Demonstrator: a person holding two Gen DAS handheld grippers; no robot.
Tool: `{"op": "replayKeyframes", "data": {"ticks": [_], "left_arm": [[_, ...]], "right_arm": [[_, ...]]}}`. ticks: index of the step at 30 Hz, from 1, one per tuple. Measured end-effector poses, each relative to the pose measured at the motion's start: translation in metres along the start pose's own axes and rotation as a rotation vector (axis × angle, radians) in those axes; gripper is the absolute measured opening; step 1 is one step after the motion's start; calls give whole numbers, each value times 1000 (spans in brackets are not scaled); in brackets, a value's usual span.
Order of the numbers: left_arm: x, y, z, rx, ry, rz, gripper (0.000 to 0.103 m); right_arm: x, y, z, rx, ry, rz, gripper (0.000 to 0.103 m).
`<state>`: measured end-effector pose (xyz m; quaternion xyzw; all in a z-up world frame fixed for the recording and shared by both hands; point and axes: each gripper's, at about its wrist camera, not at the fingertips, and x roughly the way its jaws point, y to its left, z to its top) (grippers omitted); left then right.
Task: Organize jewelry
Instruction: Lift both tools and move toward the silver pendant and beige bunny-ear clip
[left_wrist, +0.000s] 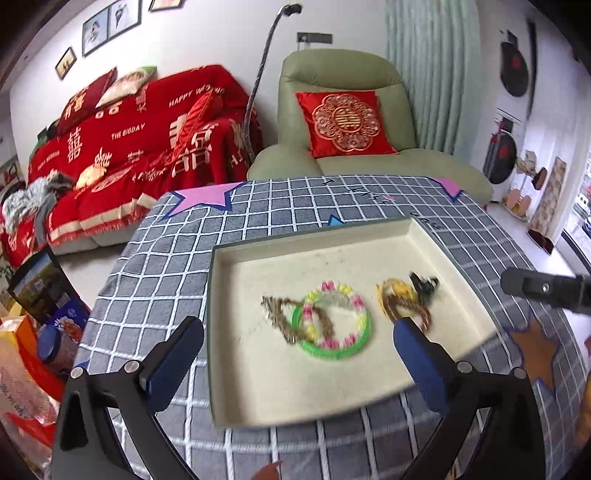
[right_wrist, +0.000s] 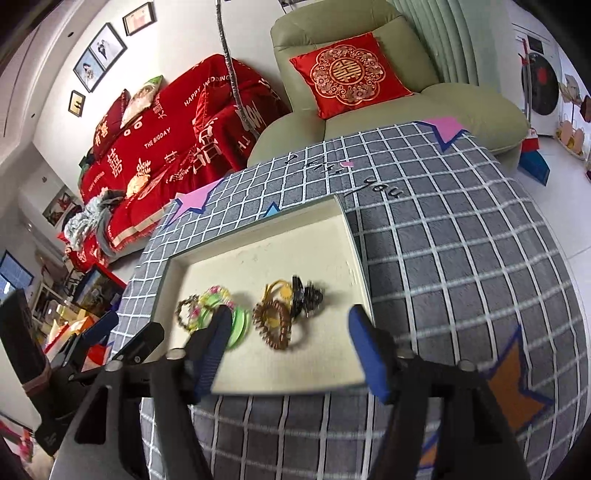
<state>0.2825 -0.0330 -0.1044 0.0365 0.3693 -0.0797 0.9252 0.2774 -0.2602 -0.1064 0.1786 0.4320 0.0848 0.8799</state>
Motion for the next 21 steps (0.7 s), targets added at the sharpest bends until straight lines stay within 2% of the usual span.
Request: {"op": "replayKeyframes", "data": {"ticks": [4,11,17,21], "left_arm": [[-17,2,-26,27,38,-57,103],[-48,-4,-83,98,114,-157,103],[-53,-21,-115,181,169,-228,103],[-51,-37,-128,239,202,-236,103]], "right_arm": [[-18,-1,-23,-24,13,-19,71],[-39,7,-84,-107,90,-47,71],[-53,6,-133,-130,127,-73,71],[-56,-1,-154,-114,148,-90,71]]}}
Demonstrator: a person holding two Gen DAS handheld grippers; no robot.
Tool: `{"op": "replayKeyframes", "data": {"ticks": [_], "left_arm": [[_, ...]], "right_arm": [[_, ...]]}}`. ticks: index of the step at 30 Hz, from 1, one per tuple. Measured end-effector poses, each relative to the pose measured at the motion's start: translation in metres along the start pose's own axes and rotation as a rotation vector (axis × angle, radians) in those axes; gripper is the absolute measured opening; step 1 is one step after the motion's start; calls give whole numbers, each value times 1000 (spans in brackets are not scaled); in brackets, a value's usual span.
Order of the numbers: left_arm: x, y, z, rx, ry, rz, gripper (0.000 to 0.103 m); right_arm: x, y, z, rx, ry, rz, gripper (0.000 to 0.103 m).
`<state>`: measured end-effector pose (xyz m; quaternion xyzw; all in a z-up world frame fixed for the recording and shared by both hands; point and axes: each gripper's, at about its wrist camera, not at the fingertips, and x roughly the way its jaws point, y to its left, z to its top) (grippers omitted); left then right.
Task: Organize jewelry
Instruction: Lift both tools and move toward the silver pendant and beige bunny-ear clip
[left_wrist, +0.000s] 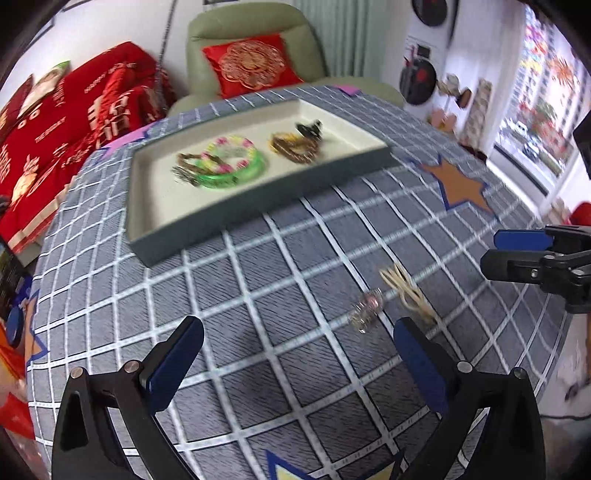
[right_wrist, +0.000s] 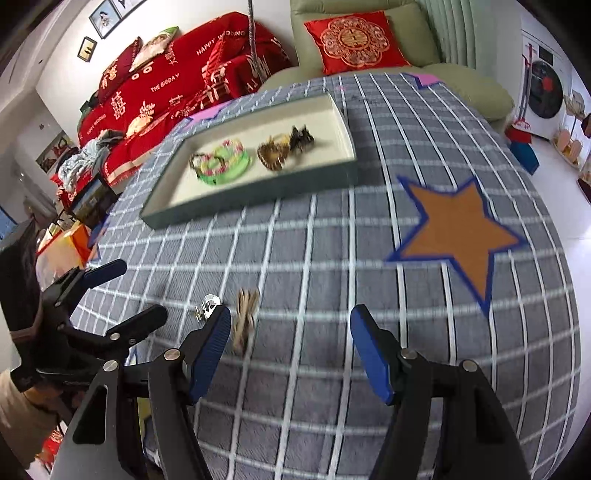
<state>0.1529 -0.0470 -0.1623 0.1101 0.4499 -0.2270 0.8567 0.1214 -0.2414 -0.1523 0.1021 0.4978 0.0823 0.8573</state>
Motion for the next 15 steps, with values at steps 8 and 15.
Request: {"op": "replayKeyframes", "data": {"ticks": [8,15], "left_arm": [[20,-13,1,19,44,52,103],[28,-6,4,-45,54,66,103]], "right_arm": [[1,0,-21,-6,27,-23,71],[6,2,-28,-9,44,-25,71]]}}
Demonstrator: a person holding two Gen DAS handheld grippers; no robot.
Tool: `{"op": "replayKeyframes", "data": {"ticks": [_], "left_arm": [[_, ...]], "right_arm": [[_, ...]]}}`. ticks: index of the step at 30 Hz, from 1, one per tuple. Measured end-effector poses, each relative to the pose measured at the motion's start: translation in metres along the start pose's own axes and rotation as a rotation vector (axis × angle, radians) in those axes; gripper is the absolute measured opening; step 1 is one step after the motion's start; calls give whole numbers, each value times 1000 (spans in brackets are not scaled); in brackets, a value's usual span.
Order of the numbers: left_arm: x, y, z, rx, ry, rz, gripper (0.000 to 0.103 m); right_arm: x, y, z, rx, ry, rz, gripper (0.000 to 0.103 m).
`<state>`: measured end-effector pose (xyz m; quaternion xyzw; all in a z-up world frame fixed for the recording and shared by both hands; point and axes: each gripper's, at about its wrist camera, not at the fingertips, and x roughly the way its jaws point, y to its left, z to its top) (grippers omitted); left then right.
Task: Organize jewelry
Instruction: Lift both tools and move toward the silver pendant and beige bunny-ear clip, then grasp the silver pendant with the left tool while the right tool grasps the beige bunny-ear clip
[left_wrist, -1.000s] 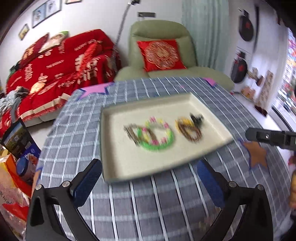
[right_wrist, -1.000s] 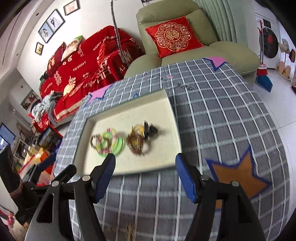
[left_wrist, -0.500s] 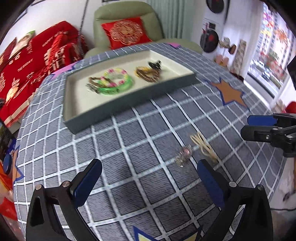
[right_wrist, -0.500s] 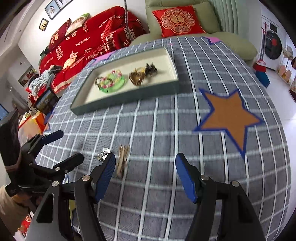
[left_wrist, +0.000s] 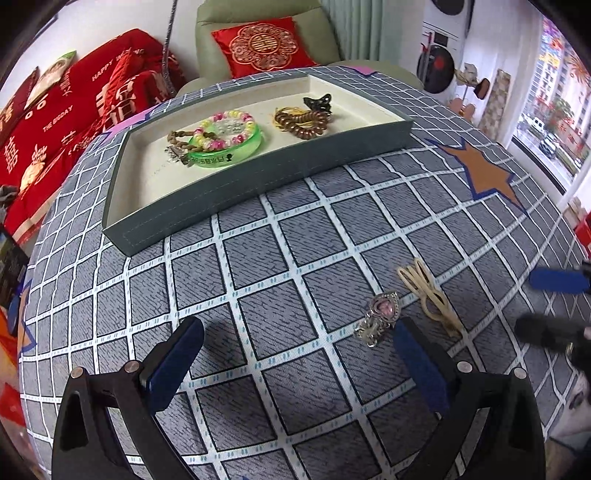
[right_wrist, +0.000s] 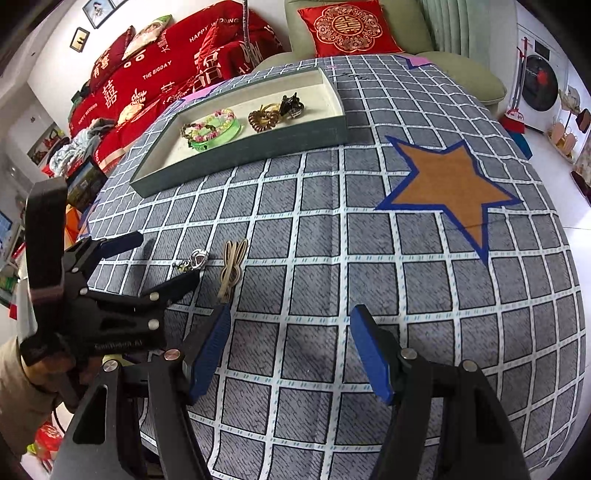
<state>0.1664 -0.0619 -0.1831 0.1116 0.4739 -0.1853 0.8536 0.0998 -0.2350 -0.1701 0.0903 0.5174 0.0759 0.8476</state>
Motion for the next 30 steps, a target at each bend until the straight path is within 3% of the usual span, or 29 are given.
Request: {"op": "replayKeyframes", "data": {"ticks": [7,11,16,20,24,26,29,30], "left_arm": [[3,2,7,-48,-5,21,103],[2,3,9,-59,-12,10,85],[-1,10,8,-68,-15,28,80],[-3,19,6,-95,-18,25,68],[-3,21,6,-92,-22,25,62],[-4,22,5,-88,-26,20,44],[-5,21,6,-80,-23,19,36],[-5,20,6,-79,-24,15,29]], "right_arm": [[10,15,-7,-40,11,-14,70],[15,25,-7,-65,8,-24,70],[22,40,-5,-100,-6,-43,70],[29,52,-1,-137,-24,-68,67],[34,60,2,-181,-49,-107,45],[35,62,3,-200,-55,-117,35],[36,62,6,-200,-52,-112,14],[36,60,7,-195,-49,-104,9]]}}
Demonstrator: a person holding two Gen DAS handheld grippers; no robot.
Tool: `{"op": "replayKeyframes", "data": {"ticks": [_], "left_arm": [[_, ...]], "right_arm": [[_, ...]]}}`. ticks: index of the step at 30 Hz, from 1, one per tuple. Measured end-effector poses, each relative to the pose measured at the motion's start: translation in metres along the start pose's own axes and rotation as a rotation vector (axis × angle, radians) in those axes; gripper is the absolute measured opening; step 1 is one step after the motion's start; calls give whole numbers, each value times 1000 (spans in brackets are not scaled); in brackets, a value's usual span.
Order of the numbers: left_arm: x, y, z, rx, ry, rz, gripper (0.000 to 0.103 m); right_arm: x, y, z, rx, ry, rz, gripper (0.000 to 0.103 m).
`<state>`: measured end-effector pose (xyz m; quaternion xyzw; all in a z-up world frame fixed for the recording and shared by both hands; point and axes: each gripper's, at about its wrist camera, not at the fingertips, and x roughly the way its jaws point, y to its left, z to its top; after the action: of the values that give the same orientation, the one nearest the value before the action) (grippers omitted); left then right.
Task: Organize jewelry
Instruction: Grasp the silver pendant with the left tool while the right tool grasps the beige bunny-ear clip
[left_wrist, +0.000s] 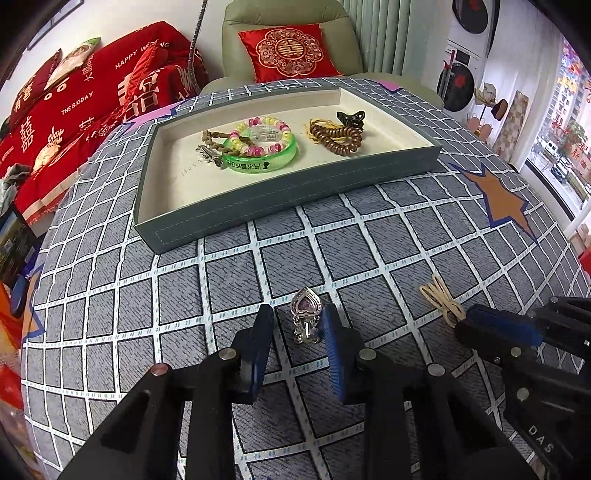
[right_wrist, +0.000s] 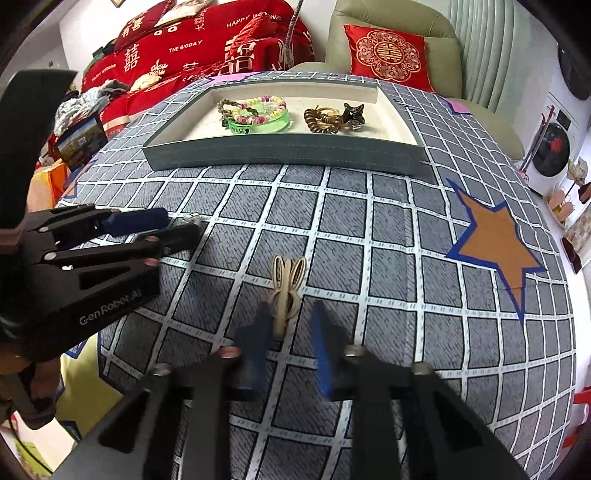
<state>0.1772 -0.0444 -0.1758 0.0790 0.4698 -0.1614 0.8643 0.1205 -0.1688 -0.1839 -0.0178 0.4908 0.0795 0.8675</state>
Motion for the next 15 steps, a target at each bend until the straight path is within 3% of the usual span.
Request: {"op": "replayKeyframes", "data": {"ticks": [15], "left_arm": [[-14,13,1,-100,-3,-61,27]], "right_arm": [[-25,-25,14,73,-38,81,9]]}}
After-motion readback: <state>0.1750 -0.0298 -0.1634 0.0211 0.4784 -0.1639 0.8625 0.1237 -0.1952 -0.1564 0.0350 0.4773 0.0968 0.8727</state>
